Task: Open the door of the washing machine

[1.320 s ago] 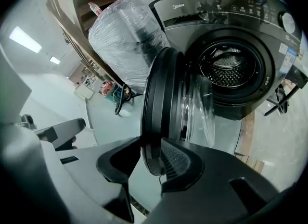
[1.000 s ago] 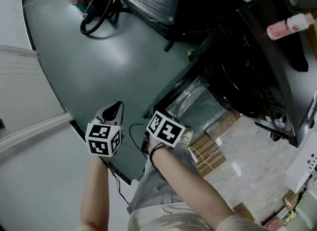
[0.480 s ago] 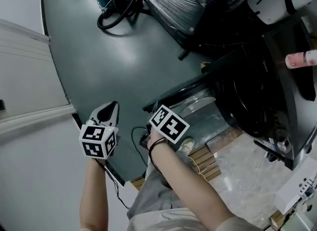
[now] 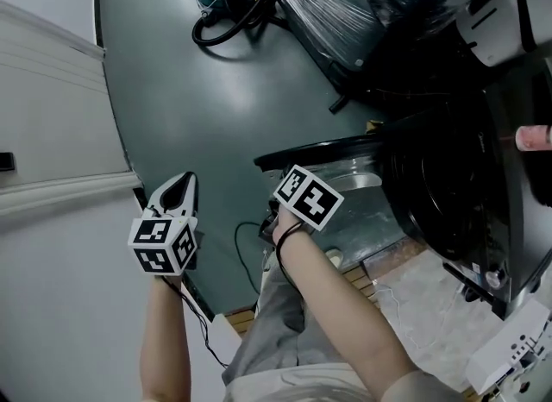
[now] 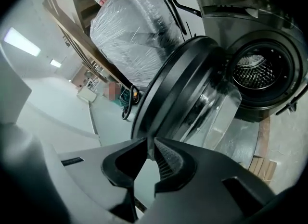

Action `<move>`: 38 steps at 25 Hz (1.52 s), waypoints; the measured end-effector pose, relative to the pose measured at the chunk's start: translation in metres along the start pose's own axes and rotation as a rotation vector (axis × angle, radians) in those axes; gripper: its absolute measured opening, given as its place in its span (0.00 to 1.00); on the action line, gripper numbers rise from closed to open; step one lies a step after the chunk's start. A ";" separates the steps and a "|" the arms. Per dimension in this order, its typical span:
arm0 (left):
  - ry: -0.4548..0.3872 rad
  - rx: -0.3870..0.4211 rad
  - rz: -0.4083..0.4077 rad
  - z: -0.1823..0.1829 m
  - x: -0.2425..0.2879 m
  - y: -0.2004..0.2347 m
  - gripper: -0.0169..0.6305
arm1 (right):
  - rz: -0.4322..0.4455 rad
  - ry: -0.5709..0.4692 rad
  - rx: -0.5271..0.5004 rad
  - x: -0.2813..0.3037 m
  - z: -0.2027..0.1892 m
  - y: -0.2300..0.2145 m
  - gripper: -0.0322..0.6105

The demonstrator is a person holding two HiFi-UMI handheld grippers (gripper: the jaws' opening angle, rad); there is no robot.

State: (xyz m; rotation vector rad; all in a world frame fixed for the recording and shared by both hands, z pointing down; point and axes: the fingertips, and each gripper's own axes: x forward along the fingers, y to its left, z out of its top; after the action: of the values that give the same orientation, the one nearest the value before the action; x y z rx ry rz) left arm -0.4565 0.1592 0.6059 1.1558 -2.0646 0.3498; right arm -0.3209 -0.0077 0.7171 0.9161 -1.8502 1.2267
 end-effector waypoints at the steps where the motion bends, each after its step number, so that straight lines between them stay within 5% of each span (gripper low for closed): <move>1: 0.000 -0.003 0.004 0.000 -0.001 0.002 0.06 | -0.001 0.004 -0.006 0.002 0.003 -0.002 0.16; 22: -0.009 0.061 -0.097 0.031 -0.009 -0.045 0.06 | 0.056 -0.041 -0.012 -0.052 0.047 -0.016 0.12; 38: -0.087 0.180 -0.258 0.094 -0.062 -0.157 0.06 | 0.175 -0.254 -0.262 -0.220 0.125 -0.017 0.12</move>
State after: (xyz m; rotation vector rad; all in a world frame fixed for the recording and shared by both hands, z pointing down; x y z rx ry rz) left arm -0.3512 0.0587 0.4790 1.5511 -1.9569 0.3700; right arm -0.2222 -0.0938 0.5005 0.8058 -2.2709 0.9701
